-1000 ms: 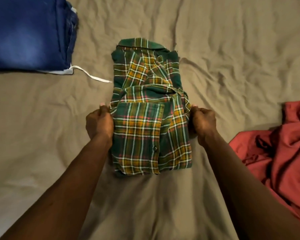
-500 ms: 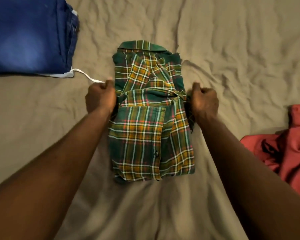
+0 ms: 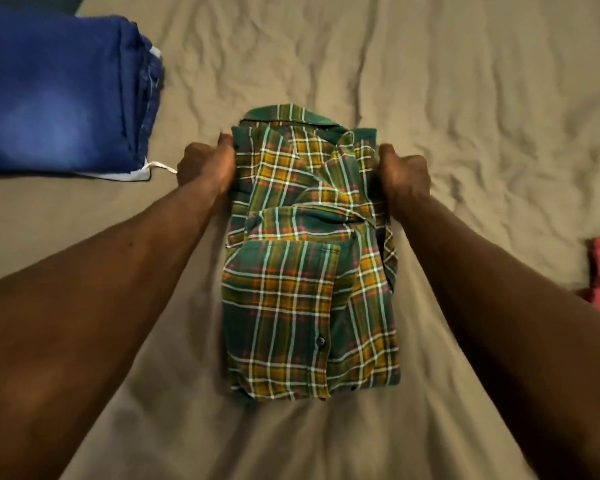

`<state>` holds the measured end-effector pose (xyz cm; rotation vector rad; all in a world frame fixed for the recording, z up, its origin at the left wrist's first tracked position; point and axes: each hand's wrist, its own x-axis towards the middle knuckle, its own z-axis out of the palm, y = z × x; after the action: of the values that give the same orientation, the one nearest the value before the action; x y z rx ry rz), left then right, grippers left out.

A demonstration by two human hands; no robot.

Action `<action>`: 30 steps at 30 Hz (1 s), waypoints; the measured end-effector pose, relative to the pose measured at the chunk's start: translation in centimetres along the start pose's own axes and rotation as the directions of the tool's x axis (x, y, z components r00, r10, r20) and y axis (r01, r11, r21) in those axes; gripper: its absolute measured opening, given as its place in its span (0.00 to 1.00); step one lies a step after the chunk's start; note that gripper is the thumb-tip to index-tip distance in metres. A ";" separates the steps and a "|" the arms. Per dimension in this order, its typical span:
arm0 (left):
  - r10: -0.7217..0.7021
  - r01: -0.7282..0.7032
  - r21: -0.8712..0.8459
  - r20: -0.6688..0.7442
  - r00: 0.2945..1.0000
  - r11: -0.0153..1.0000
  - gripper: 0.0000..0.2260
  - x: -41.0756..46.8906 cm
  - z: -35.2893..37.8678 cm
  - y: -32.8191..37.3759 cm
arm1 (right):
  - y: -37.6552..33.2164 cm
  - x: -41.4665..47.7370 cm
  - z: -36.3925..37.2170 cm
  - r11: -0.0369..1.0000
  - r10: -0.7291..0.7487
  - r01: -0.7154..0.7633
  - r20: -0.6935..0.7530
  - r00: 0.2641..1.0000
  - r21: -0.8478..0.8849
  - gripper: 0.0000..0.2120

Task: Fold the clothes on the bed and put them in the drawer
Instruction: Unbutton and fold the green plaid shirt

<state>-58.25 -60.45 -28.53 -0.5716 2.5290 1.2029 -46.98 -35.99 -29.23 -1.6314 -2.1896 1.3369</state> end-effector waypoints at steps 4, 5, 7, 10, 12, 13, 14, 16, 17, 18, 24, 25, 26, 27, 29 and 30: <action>0.011 0.009 -0.135 0.143 0.990 0.991 0.26 3.4 1.1 2.0 | -2.8 1.7 1.4 0.996 -0.085 0.085 0.096 0.992 0.002 0.22; 0.051 -0.028 -0.167 0.132 0.990 0.986 0.19 3.5 1.1 2.4 | -2.9 2.1 1.4 0.994 -0.095 0.093 0.053 0.994 0.052 0.17; 0.111 -0.090 -0.262 0.068 0.991 0.961 0.07 3.4 1.0 3.2 | -2.1 3.0 1.2 0.984 -0.099 0.103 -0.035 0.994 0.142 0.12; 0.111 -0.051 -0.337 0.160 0.981 0.940 0.12 3.7 0.3 1.9 | -0.1 3.0 0.5 0.982 -0.107 0.100 0.033 0.994 0.163 0.10; 0.139 -0.094 -0.257 0.165 0.976 0.962 0.23 2.9 -0.7 0.1 | 1.0 1.2 -0.8 0.983 -0.153 0.147 0.053 0.987 0.109 0.15; 0.165 -0.138 -0.178 0.150 0.975 0.974 0.23 1.5 -1.4 -1.3 | 1.9 -0.6 -1.8 0.986 -0.162 0.161 0.043 0.986 0.033 0.20; 0.190 -0.178 -0.100 0.130 0.973 0.979 0.21 -0.1 -2.0 -2.8 | 2.9 -2.4 -2.8 0.985 -0.166 0.168 0.046 0.985 -0.046 0.24; 0.188 -0.191 0.012 0.100 0.977 0.982 0.16 -5.2 -3.4 -6.7 | 6.8 -7.0 -5.0 0.984 -0.101 0.113 0.093 0.991 -0.137 0.31; 0.185 -0.188 0.025 0.088 0.979 0.982 0.16 -7.6 -4.0 -8.9 | 9.0 -9.4 -5.8 0.989 -0.060 0.076 0.122 0.991 -0.129 0.32; 0.180 -0.182 0.007 0.088 0.980 0.983 0.17 -10.3 -4.6 -10.9 | 11.1 -11.8 -6.5 0.995 -0.022 0.039 0.173 0.985 -0.093 0.33; 0.079 -0.135 0.133 0.355 0.931 0.982 0.28 -19.6 -5.3 -17.2 | 17.3 -19.1 -7.2 0.996 -0.084 0.062 0.370 0.925 0.071 0.16; 0.079 -0.145 0.148 0.377 0.923 0.978 0.30 -20.5 -5.2 -17.9 | 17.9 -19.8 -7.0 0.992 -0.125 0.128 0.349 0.929 0.012 0.16; 0.097 -0.162 0.151 0.366 0.925 0.975 0.30 -21.2 -5.2 -18.4 | 18.3 -20.4 -6.8 0.975 -0.175 0.208 0.308 0.935 -0.077 0.15; 0.130 -0.189 0.160 0.320 0.938 0.969 0.27 -21.8 -5.3 -18.8 | 18.4 -21.1 -6.8 0.944 -0.228 0.278 0.259 0.939 -0.178 0.15; 0.211 -0.234 0.177 0.138 0.968 0.956 0.16 -22.7 -6.0 -18.9 | 18.0 -22.6 -7.4 0.866 -0.311 0.371 0.221 0.924 -0.334 0.23; 0.248 -0.254 0.180 0.057 0.967 0.950 0.14 -23.0 -6.6 -18.8 | 17.8 -23.3 -8.2 0.836 -0.347 0.404 0.214 0.913 -0.371 0.30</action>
<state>-29.76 -71.16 -27.64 -0.1871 2.7074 1.0262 -19.80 -49.54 -27.20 -1.1217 -2.8375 0.9491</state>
